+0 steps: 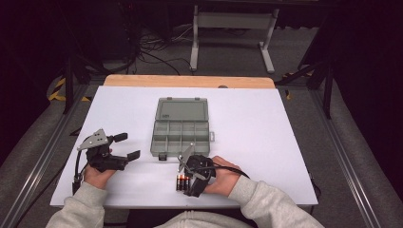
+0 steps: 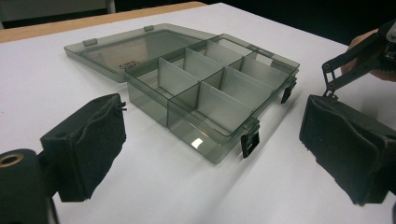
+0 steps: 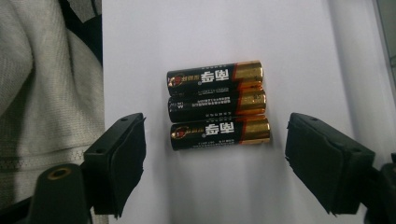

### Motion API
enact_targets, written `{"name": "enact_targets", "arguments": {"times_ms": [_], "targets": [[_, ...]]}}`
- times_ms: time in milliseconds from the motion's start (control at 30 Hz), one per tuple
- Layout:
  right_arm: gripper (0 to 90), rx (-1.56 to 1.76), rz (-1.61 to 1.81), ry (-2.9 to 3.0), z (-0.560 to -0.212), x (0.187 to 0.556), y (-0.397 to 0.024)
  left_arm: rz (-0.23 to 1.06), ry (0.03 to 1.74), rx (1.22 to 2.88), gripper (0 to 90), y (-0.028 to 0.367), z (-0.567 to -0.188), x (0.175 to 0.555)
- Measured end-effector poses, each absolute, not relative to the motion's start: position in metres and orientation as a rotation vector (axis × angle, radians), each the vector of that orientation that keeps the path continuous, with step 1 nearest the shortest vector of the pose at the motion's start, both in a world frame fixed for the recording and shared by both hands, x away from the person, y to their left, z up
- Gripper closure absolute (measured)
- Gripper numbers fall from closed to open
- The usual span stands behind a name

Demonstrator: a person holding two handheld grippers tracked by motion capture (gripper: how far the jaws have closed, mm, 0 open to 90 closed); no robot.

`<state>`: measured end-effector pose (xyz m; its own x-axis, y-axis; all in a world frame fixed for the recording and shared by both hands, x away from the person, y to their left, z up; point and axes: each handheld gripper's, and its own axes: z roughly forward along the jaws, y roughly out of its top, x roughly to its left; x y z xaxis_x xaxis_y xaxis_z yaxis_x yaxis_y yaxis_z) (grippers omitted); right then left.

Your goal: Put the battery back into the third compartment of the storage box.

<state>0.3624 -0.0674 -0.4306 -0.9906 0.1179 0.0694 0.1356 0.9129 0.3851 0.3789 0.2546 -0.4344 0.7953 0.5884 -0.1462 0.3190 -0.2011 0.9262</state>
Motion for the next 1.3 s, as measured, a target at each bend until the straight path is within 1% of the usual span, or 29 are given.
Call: {"name": "enact_targets", "arguments": {"times_ms": [233,333,633,800,1300], "targets": [[27.1,-0.194,-0.612,-3.028,-0.4317,0.3602,-0.0655,0.284,0.700,1.805,7.6,0.2539,-0.4347,0.3788],[31.6,-0.187,-0.605,-3.033,-0.4321,0.3606,-0.0650,0.285,0.695,1.808,7.6,0.2539,-0.4345,0.3786],[35.0,-0.176,-0.582,-3.063,-0.4327,0.3590,-0.0641,0.286,0.697,1.805,7.6,0.2539,-0.4349,0.3789],[39.5,-0.168,-0.585,-3.092,-0.4329,0.3575,-0.0640,0.288,0.693,1.812,7.7,0.2541,-0.4345,0.3787],[40.6,-0.182,-0.586,-3.093,-0.4322,0.3579,-0.0651,0.285,0.695,1.808,7.8,0.2539,-0.4347,0.3786]]}}
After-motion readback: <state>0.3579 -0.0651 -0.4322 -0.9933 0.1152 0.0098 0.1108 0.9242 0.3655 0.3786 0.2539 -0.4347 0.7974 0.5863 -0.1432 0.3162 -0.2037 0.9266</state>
